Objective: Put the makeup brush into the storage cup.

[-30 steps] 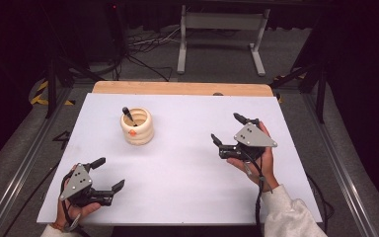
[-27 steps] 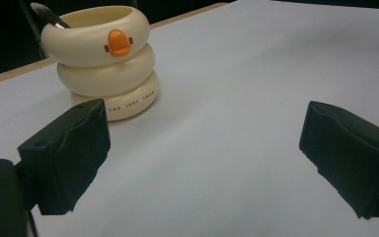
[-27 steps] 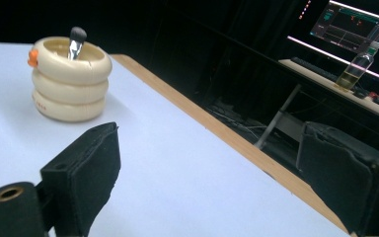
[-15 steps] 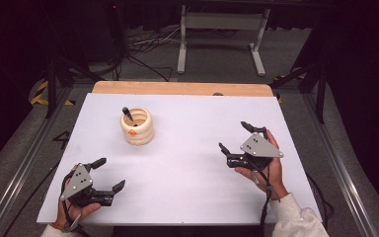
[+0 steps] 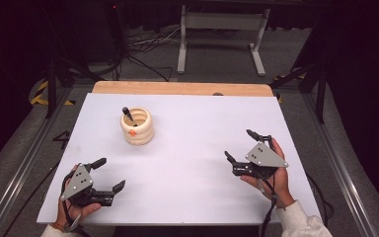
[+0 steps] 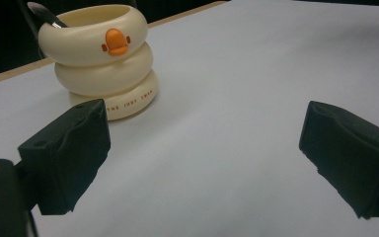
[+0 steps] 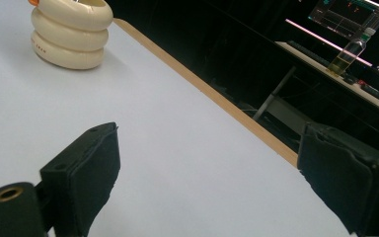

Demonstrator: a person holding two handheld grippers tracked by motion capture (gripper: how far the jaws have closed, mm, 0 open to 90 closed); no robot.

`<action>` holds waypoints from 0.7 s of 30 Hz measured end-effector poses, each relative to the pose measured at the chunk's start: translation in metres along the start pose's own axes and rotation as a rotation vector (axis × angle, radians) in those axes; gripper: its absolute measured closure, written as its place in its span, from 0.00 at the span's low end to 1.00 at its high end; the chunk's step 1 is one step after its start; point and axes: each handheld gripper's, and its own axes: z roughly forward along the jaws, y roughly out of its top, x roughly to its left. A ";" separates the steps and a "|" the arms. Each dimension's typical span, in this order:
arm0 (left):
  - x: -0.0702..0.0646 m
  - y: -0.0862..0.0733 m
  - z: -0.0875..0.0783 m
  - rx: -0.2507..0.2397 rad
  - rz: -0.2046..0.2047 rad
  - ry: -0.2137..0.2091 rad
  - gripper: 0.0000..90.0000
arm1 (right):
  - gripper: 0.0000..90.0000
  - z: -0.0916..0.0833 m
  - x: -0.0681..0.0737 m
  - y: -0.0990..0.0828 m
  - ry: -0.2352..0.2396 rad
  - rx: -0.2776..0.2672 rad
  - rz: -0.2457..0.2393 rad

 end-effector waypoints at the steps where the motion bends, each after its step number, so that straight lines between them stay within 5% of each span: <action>1: 0.000 0.000 0.000 -0.001 -0.002 0.000 0.07 | 0.11 -0.001 0.000 -0.001 0.000 0.001 0.004; 21: 0.000 0.000 0.002 0.006 0.003 0.002 0.07 | 0.10 -0.023 -0.009 -0.044 -0.020 0.064 0.026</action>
